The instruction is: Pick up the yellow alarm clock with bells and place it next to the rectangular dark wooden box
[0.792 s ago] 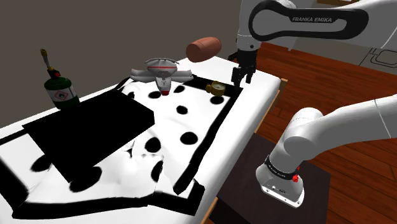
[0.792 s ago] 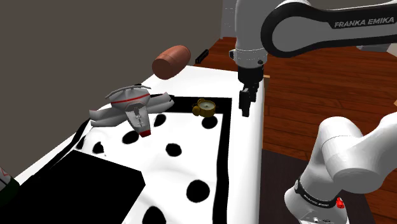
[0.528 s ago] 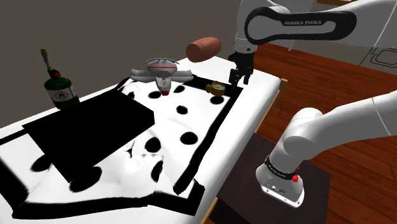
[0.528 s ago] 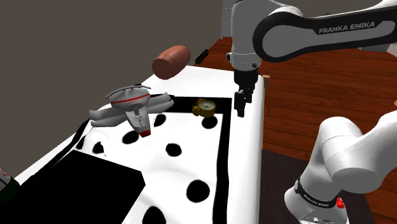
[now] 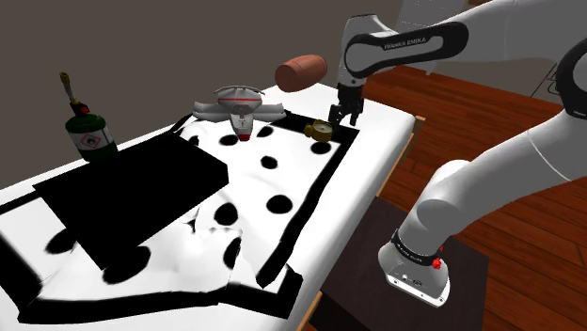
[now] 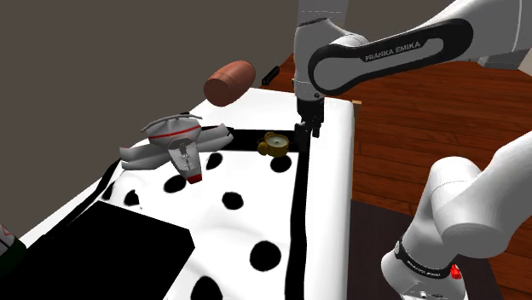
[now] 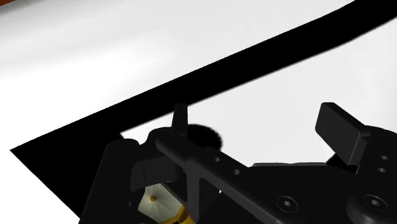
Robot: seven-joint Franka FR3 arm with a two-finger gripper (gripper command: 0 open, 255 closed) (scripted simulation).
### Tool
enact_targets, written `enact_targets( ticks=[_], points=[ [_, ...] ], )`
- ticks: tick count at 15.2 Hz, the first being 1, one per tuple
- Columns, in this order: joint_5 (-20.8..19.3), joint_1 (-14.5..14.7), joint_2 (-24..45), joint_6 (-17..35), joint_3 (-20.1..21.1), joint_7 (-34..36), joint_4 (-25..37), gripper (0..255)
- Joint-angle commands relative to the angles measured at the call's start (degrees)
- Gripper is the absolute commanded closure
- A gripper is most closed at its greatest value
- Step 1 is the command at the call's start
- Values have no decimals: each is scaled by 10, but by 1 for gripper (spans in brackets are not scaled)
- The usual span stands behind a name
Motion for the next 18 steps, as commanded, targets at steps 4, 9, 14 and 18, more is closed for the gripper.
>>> enact_targets(
  ticks=[4,9,14,18],
  points=[
    [7,-11,94,80,-36,-16,32,0],
    [35,-22,193,147,-69,-43,80,0],
    [66,-31,263,188,-86,-67,115,0],
    [73,-32,281,219,-87,-72,101,0]
  ],
)
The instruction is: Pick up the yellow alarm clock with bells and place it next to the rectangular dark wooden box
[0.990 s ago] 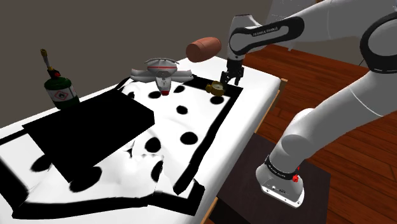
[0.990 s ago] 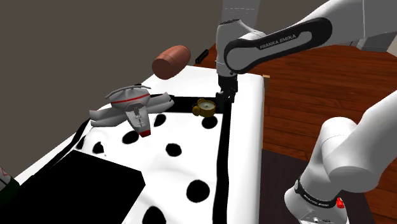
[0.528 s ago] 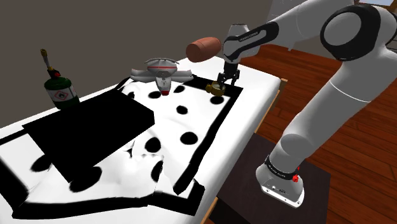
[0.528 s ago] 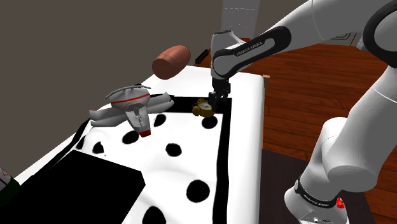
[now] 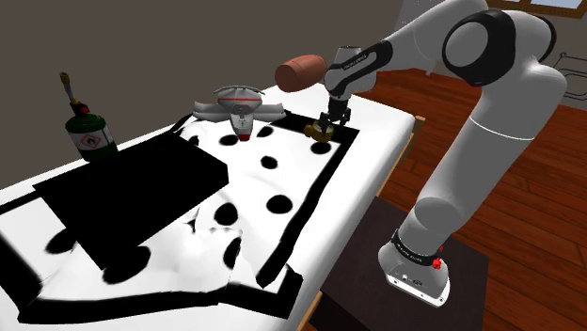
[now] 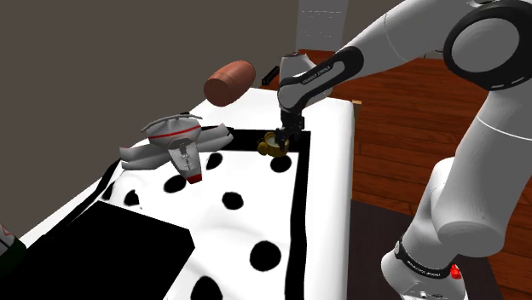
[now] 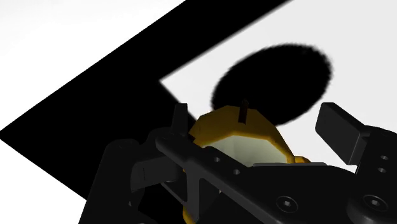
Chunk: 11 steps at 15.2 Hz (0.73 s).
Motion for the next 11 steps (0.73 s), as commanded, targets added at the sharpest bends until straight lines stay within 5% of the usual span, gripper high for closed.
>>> enact_targets(
  ticks=[1,10,11],
  points=[
    [5,-1,11,16,-1,-4,-6,0],
    [8,-1,19,28,-1,-6,-10,0],
    [8,-1,19,28,-1,-6,-10,255]
  ],
)
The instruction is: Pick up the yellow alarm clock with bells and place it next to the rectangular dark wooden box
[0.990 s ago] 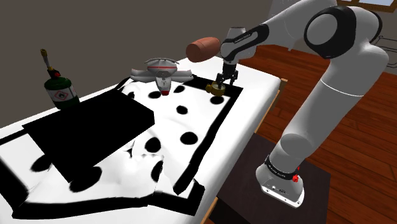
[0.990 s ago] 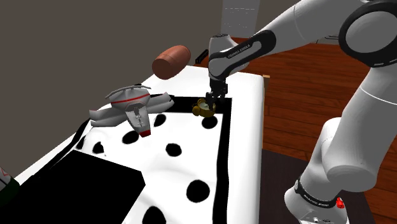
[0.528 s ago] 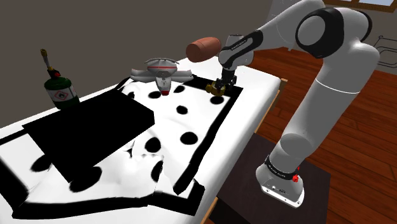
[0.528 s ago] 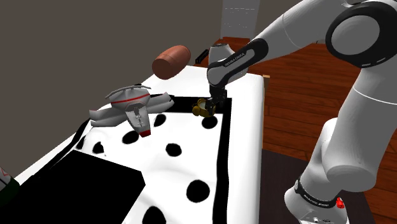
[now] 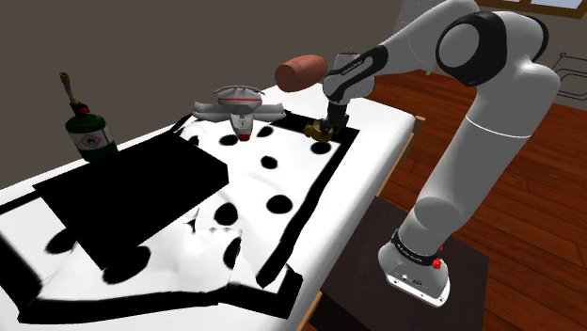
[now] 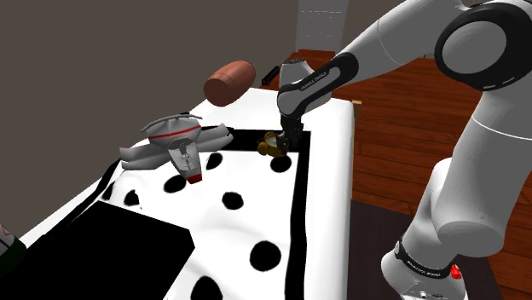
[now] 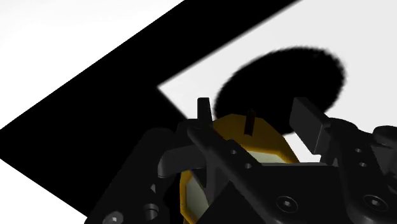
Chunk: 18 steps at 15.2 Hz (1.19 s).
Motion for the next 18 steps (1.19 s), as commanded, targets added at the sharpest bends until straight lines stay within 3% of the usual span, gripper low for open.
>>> enact_targets(
  ticks=[1,9,18],
  points=[
    [0,0,0,0,0,0,0,255],
    [0,0,0,0,0,0,0,255],
    [-16,1,-40,-68,1,11,31,255]
  ],
)
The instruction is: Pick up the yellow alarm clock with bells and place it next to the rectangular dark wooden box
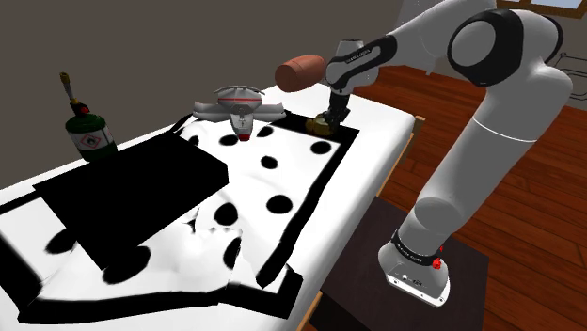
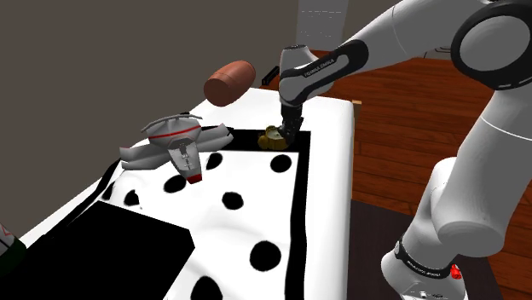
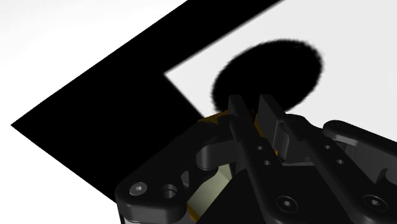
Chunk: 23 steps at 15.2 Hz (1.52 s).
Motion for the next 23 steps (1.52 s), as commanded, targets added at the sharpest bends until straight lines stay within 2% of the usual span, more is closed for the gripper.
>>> enact_targets(
  ticks=[1,20,23],
  points=[
    [-3,0,-9,-17,1,3,8,255],
    [-18,3,-57,-162,7,12,108,255],
    [-27,18,-97,-160,31,56,66,255]
  ],
)
